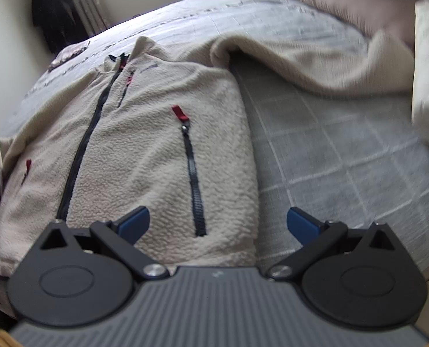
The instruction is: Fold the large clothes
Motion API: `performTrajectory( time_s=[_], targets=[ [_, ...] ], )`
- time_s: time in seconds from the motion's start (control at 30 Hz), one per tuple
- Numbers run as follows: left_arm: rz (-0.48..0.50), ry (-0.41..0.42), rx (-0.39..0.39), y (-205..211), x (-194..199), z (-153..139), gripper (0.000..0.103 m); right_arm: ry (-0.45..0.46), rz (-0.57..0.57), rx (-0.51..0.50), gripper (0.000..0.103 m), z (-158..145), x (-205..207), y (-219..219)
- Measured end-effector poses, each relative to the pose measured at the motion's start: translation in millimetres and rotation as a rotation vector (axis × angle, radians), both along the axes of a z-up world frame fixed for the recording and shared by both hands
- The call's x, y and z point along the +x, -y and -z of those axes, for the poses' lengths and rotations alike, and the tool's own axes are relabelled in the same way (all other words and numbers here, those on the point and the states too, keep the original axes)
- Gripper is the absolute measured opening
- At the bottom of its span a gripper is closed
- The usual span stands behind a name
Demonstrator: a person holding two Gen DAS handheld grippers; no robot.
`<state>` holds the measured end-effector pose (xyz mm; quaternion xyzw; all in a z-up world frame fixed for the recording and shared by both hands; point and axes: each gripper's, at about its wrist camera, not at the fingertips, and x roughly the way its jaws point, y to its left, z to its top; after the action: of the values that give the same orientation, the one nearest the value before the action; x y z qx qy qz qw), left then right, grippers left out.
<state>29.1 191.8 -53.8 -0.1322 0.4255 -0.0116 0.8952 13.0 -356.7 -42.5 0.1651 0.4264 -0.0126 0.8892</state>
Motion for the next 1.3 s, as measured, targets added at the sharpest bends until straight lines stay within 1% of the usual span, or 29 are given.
performTrajectory(
  time_s=[0.07, 0.1, 0.13, 0.17, 0.2, 0.23, 0.27, 0.3, 0.33, 0.37, 0.4, 0.43, 0.5, 0.57, 0.63, 0.7, 0.77, 0.83, 0.87, 0.93, 0.97, 1.0, 1.03, 1.07, 1.1, 1.13, 1.17, 1.23, 1.3],
  targets=[
    [0.009, -0.047, -0.084, -7.0, 1.6, 18.9, 0.1, -0.012, 0.004, 0.092, 0.095, 15.4, 1.5, 9.5],
    [0.011, -0.058, -0.117, -8.4, 1.2, 26.4, 0.095, -0.021, 0.004, 0.132, 0.087, 23.0, 1.9, 12.0],
    [0.01, -0.046, -0.119, -7.4, -1.0, 29.8, 0.095, -0.037, 0.001, 0.179, 0.082, 31.2, 1.8, 13.8],
    [0.02, -0.029, -0.112, -4.0, -4.3, 29.3, 0.094, -0.044, -0.001, 0.21, 0.082, 37.4, 1.3, 12.8],
    [0.029, -0.019, -0.118, -1.6, -6.4, 28.0, 0.088, -0.03, -0.002, 0.214, 0.081, 40.5, -0.5, 10.0],
    [0.042, -0.015, -0.146, -0.7, -8.2, 27.3, 0.077, -0.015, -0.007, 0.204, 0.074, 41.1, -2.0, 6.0],
    [0.058, -0.02, -0.18, 0.1, -9.3, 27.5, 0.072, -0.003, -0.016, 0.205, 0.068, 41.1, -3.0, 2.7],
    [0.07, -0.028, -0.207, 1.1, -9.6, 28.1, 0.064, 0.002, -0.02, 0.218, 0.058, 41.3, -3.9, 0.1],
    [0.073, -0.031, -0.21, 3.4, -10.7, 28.0, 0.057, 0.005, -0.026, 0.225, 0.047, 41.0, -4.3, -2.9],
    [0.076, -0.031, -0.195, 5.8, -12.3, 27.6, 0.052, 0.009, -0.029, 0.217, 0.04, 40.2, -5.1, -5.6],
    [0.072, -0.027, -0.178, 7.2, -14.7, 26.8, 0.04, 0.014, -0.029, 0.202, 0.025, 39.6, -6.7, -8.0],
    [0.059, -0.024, -0.173, 6.7, -17.7, 25.6, 0.028, 0.014, -0.027, 0.196, 0.021, 39.3, -8.3, -8.8],
    [0.034, -0.007, -0.198, -0.2, -26.5, 21.4, 0.019, 0.034, -0.015, 0.183, 0.018, 34.6, -14.3, -8.3],
    [0.024, 0.023, -0.205, -2.7, -37.8, 9.9, 0.017, 0.07, 0.002, 0.147, 0.017, 22.8, -20.8, -6.0],
    [0.036, 0.051, -0.23, -4.5, -49.6, -3.4, 0.016, 0.106, 0.017, 0.144, 0.016, 8.4, -24.8, -1.4],
    [0.066, 0.054, -0.225, 0.2, -56.6, -10.8, 0.016, 0.115, 0.014, 0.104, 0.016, -3.5, -25.3, -2.1],
    [0.098, 0.019, -0.18, 7.6, -56.3, -4.9, 0.016, 0.094, 0.002, 0.017, 0.016, -7.3, -22.0, -10.0],
    [0.117, -0.041, -0.107, 14.4, -49.0, 13.9, 0.017, 0.046, -0.013, -0.055, 0.017, 1.4, -15.9, -18.9],
    [0.125, -0.058, -0.079, 16.9, -45.4, 22.9, 0.02, 0.016, -0.021, -0.079, 0.017, 9.5, -10.4, -23.4],
    [0.142, -0.046, -0.051, 20.0, -44.2, 23.4, 0.024, -0.026, -0.03, -0.123, 0.023, 24.8, -2.3, -31.1],
    [0.149, -0.036, -0.023, 22.0, -44.7, 18.3, 0.029, -0.026, -0.032, -0.145, 0.027, 27.3, -4.1, -33.4],
    [0.146, -0.024, 0.01, 23.2, -45.7, 13.0, 0.042, -0.024, -0.031, -0.165, 0.032, 24.9, -4.3, -35.5],
    [0.137, -0.011, 0.053, 24.1, -46.9, 7.9, 0.062, -0.022, -0.029, -0.183, 0.038, 21.2, -4.1, -37.0],
    [0.127, 0.014, 0.104, 24.7, -49.3, 3.4, 0.072, -0.019, -0.026, -0.199, 0.047, 16.7, -3.8, -37.8],
    [0.118, 0.046, 0.14, 23.9, -50.0, -1.1, 0.085, -0.008, -0.02, -0.22, 0.057, 11.6, -3.8, -38.7],
    [0.109, 0.084, 0.175, 21.1, -51.4, -4.9, 0.089, 0.008, -0.013, -0.242, 0.063, 6.0, -3.1, -39.6],
    [0.103, 0.113, 0.204, 18.9, -49.8, -8.9, 0.09, 0.028, -0.007, -0.26, 0.065, -0.1, -2.2, -40.6],
    [0.077, 0.14, 0.249, 14.4, -40.1, -14.5, 0.093, 0.067, -0.006, -0.276, 0.079, -10.4, 2.3, -43.3],
    [0.055, 0.167, 0.296, 15.9, -14.4, -18.6, 0.094, 0.098, -0.017, -0.281, 0.087, -17.0, 7.9, -48.1]
  ],
)
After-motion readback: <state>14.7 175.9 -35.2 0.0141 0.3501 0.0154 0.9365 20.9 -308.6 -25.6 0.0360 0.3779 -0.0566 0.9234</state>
